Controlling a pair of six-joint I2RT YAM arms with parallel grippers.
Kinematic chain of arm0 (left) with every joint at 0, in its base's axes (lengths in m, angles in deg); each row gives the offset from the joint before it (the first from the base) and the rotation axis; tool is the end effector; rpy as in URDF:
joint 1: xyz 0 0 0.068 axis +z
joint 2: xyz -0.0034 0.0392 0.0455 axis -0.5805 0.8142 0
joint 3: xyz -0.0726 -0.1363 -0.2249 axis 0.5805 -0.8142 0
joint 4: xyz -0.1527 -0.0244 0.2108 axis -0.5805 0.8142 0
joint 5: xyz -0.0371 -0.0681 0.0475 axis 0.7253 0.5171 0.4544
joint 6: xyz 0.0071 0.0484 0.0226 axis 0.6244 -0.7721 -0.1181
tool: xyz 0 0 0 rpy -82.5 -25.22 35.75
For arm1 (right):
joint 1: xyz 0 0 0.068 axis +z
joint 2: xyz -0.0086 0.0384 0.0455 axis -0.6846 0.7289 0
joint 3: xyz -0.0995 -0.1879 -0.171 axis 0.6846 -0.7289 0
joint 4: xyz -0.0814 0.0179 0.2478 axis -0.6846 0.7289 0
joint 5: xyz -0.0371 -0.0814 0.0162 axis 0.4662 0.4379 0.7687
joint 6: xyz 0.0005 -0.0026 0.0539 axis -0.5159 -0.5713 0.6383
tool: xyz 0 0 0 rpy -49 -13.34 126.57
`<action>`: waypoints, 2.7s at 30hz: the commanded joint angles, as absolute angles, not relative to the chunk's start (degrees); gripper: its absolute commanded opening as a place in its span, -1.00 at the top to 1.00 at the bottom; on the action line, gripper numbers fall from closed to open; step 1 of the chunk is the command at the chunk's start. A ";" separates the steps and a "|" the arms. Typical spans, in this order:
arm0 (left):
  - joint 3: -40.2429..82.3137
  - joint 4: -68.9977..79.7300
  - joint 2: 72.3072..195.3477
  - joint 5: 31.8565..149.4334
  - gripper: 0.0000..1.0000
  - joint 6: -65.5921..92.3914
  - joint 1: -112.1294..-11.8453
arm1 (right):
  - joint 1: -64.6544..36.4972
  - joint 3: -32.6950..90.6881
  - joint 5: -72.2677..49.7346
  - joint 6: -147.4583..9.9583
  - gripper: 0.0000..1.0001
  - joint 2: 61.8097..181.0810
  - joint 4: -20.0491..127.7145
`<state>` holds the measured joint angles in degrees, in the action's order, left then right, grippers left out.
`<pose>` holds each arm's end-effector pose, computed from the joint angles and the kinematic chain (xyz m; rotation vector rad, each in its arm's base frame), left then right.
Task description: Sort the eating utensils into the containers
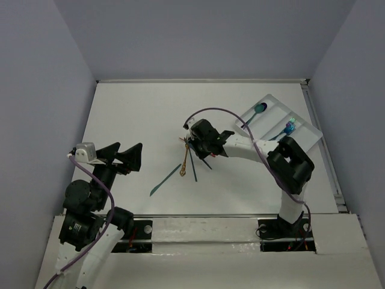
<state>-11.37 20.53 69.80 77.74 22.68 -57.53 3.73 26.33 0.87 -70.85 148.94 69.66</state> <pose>0.0509 -0.0176 0.3638 -0.0567 1.3258 -0.5852 0.2791 0.2943 0.1835 -0.8680 2.3419 0.2859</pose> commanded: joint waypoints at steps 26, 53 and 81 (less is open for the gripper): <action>-11.58 17.84 62.38 76.85 -0.98 21.68 -61.85 | -54.44 -8.65 3.75 -40.94 1.00 101.80 54.30; -11.67 17.93 62.20 76.67 -0.98 21.68 -63.53 | -63.24 -7.35 3.42 -43.13 -0.08 114.55 50.77; -9.74 21.44 70.99 63.50 -0.98 23.53 -58.87 | 6.89 27.70 -23.58 -83.82 -0.18 143.53 67.20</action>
